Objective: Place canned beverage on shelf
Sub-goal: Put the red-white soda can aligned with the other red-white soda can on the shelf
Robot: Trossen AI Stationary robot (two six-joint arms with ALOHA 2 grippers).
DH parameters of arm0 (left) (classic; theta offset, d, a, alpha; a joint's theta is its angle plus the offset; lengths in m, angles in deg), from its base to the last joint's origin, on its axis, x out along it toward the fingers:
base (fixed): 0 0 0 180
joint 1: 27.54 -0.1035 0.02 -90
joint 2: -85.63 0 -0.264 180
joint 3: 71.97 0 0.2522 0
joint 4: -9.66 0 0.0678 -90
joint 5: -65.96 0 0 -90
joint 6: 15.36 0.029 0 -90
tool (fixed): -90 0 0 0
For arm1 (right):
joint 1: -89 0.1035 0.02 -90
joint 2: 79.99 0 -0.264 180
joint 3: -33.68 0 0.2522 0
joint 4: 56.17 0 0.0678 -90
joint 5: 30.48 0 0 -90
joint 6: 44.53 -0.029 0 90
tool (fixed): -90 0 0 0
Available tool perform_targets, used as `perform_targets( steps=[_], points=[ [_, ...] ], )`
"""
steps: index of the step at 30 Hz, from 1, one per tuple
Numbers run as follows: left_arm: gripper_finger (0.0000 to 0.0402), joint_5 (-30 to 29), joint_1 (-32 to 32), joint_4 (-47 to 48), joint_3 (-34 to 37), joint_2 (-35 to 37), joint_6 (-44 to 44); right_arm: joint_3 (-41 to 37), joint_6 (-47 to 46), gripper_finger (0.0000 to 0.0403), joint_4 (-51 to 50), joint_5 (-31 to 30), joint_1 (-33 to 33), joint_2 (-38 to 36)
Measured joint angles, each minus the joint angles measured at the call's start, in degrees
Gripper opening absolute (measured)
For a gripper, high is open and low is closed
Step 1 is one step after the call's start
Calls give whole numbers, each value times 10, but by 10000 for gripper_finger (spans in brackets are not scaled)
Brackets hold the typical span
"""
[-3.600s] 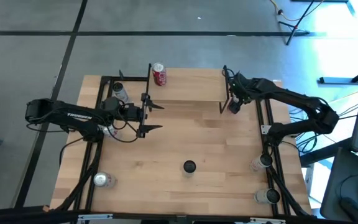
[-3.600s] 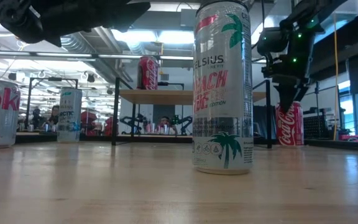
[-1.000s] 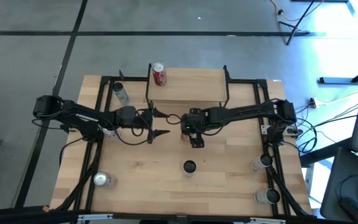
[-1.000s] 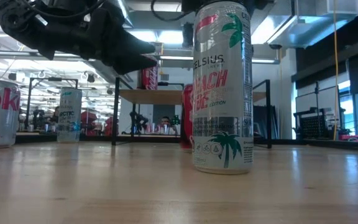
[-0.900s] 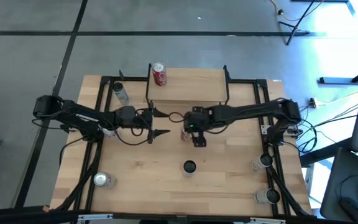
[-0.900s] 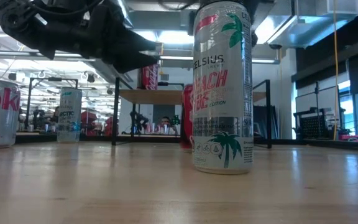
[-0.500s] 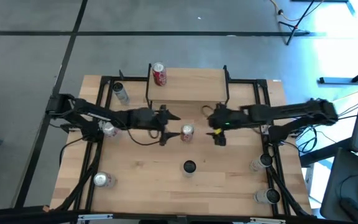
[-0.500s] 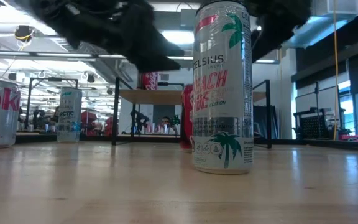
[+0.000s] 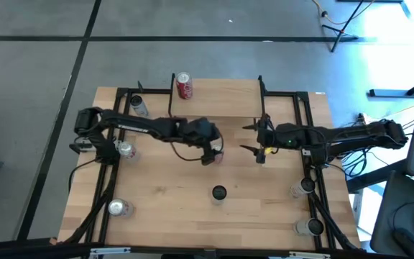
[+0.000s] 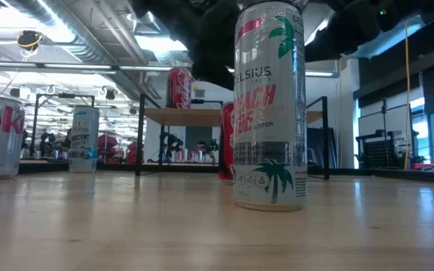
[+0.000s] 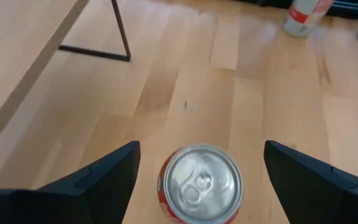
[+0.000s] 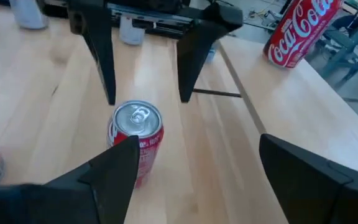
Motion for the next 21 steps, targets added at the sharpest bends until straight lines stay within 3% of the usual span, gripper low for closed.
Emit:
perform_targets(
  steps=[6,17,21],
  points=[
    [327,-2,0,94,-70,-59,-20,0,-3,316,-44,0,0,0],
    [327,-28,0,111,-73,-69,-24,0,-6,317,-66,0,0,-1],
    [327,3,-3,108,-74,-77,-23,0,-13,317,-67,0,0,-1]
  ],
)
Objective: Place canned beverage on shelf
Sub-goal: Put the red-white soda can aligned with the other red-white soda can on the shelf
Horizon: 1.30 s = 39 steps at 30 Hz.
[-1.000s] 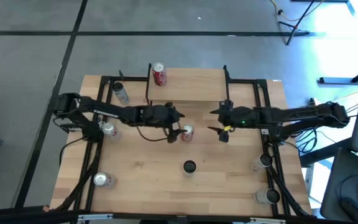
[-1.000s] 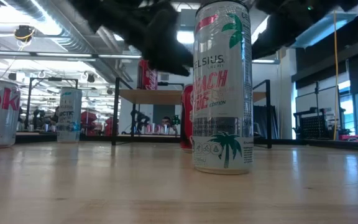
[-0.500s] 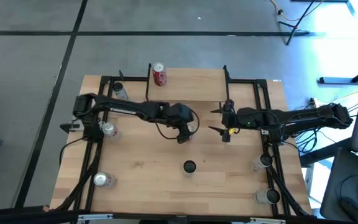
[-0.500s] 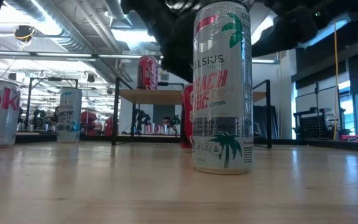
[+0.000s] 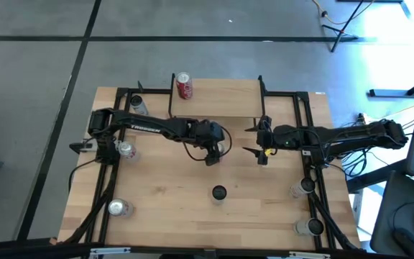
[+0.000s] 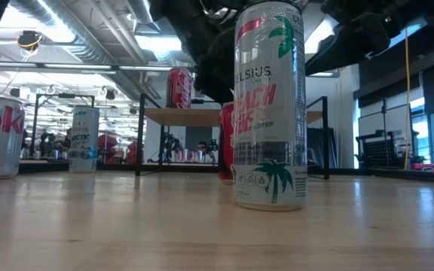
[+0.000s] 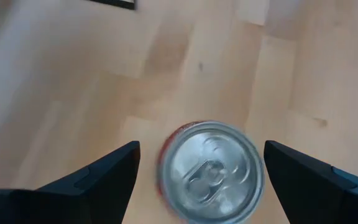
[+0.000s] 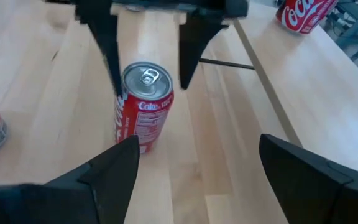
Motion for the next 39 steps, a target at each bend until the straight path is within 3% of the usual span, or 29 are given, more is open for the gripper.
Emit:
perform_targets(
  steps=[13,19,23,32,39],
  points=[
    [325,32,-9,3,0,-60,17,0,-1,317,-3,0,0,0],
    [274,6,-3,1,0,-65,44,0,-1,317,-2,0,0,0],
    [271,6,-3,34,-16,-58,50,0,-1,317,-2,0,0,0],
    [271,-32,4,146,-92,9,72,1,-4,317,-8,4,0,2],
    [271,-93,-12,229,-90,118,76,1,-16,317,-8,20,0,2]
  ],
)
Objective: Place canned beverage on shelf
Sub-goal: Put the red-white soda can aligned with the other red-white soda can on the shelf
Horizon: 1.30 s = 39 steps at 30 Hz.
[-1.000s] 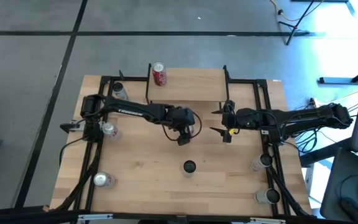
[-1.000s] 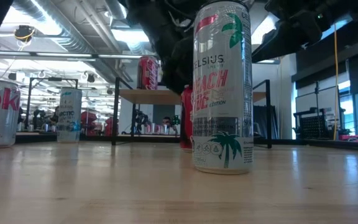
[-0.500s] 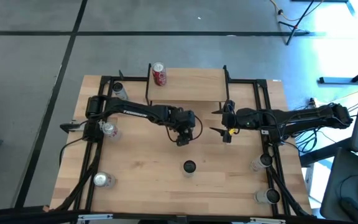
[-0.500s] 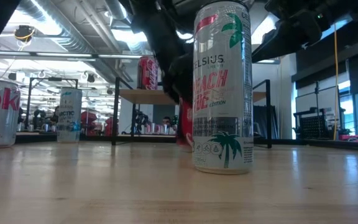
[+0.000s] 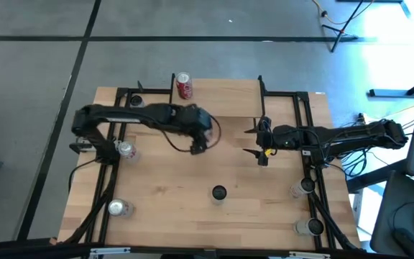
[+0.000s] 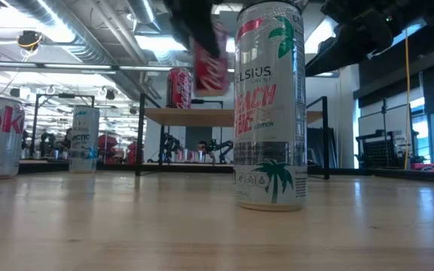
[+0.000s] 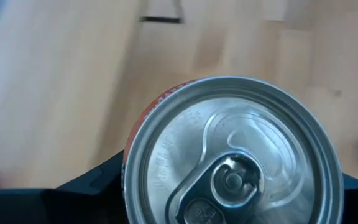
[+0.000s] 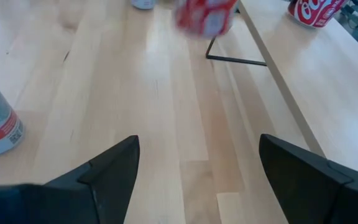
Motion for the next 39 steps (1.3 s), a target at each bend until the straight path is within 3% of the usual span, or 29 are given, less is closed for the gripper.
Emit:
perform_targets(
  steps=[5,10,21,29,36,39],
  points=[
    [271,-6,-48,52,1,67,-3,0,0,317,2,0,0,0],
    [271,4,-117,74,1,90,7,0,0,317,5,0,0,4],
    [271,123,-242,45,28,81,45,0,2,317,6,0,0,11],
    [271,138,-277,2,91,82,59,0,10,317,7,0,0,12],
    [272,139,-282,-7,97,83,57,0,10,317,8,0,0,12],
    [301,138,-280,-14,98,82,57,0,10,317,8,0,0,12]
  ],
)
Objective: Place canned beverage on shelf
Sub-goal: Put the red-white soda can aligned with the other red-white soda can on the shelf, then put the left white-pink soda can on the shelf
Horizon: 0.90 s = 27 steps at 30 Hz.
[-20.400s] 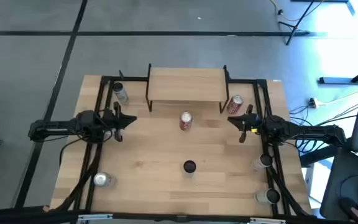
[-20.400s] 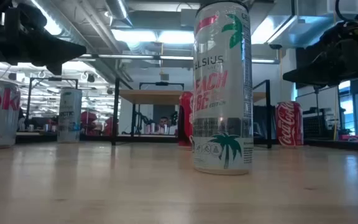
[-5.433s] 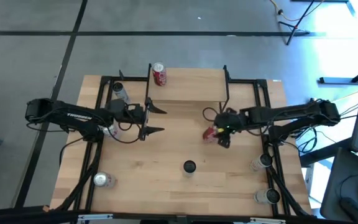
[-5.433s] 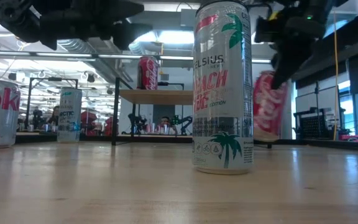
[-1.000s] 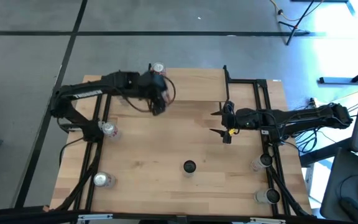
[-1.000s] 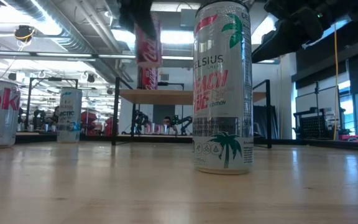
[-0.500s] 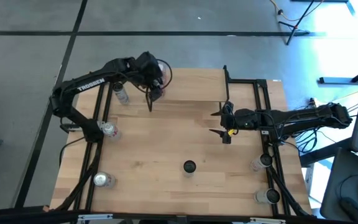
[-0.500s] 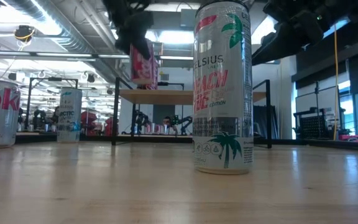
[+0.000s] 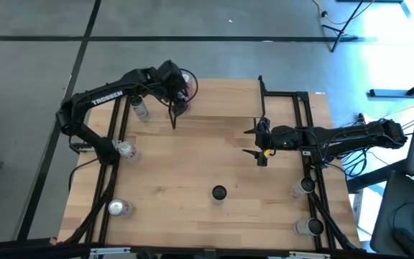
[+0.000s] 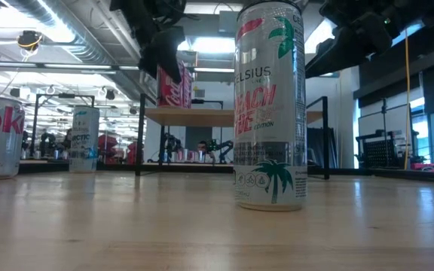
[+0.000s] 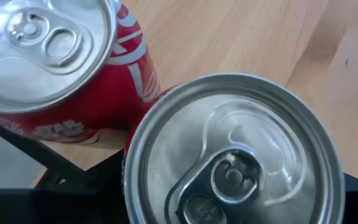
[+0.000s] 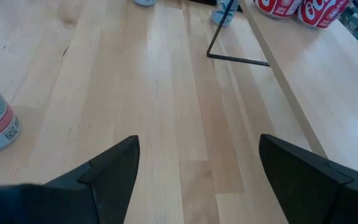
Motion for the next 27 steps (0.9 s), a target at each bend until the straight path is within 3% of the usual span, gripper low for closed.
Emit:
perform_targets(
  steps=[7,20,27],
  points=[
    [352,-4,4,-3,2,0,0,0,0,317,0,0,0,0],
    [352,-8,15,-3,-52,82,0,0,0,317,0,0,0,0],
    [353,-4,80,-1,-67,121,-47,0,-14,317,0,0,0,0]
  ],
)
